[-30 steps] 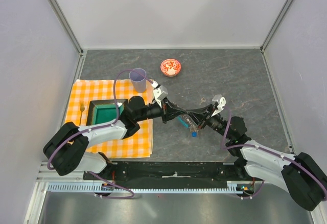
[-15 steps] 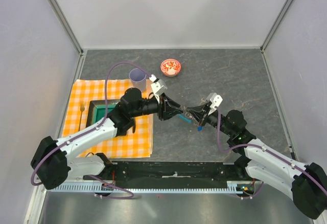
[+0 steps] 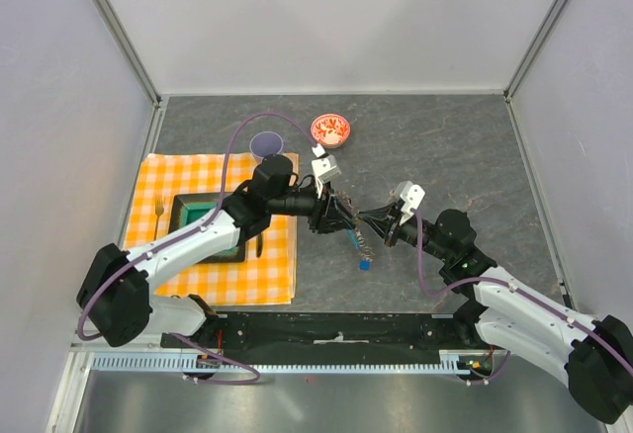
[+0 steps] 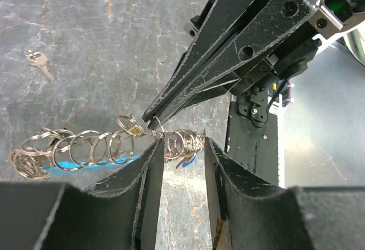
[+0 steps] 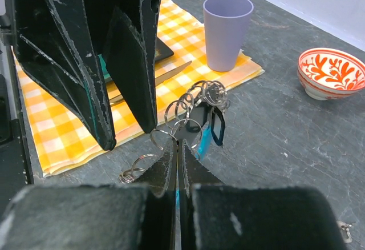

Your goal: Put the keys on the keyring

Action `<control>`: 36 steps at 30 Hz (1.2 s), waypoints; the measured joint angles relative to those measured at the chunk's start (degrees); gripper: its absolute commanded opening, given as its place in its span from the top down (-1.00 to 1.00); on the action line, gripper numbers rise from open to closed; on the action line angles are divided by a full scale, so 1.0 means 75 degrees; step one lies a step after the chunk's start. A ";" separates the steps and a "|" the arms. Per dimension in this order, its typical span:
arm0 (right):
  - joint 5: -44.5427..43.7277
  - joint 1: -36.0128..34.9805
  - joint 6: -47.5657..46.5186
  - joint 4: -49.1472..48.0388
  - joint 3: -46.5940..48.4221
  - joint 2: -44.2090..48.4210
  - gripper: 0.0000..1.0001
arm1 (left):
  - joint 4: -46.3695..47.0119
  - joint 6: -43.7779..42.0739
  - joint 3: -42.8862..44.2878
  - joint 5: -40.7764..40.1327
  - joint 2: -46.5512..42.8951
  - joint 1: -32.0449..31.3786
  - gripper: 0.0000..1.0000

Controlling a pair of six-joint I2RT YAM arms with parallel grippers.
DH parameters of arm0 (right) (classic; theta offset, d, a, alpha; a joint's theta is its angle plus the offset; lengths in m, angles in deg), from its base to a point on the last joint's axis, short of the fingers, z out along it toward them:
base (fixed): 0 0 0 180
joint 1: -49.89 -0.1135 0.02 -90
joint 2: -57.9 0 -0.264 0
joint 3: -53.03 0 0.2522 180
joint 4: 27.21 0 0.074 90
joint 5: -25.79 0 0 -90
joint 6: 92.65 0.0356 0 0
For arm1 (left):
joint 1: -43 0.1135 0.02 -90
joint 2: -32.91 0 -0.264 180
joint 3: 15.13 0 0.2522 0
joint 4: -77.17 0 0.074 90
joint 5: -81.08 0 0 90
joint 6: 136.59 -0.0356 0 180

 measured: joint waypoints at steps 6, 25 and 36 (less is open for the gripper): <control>0.0090 -0.0003 -0.0026 0.0119 0.0029 0.0029 1.00 | -0.0032 -0.0073 0.0128 0.0399 0.0201 0.0017 0.19; 0.0029 -0.0050 0.0009 0.0160 0.0038 0.0029 1.00 | -0.0166 -0.0382 0.0009 -0.0536 -0.0082 -0.0017 0.19; -0.0417 -0.0443 -0.0003 0.0321 0.0184 0.0023 1.00 | -0.0175 -0.1241 -0.0184 -0.2591 -0.0647 -0.1061 0.17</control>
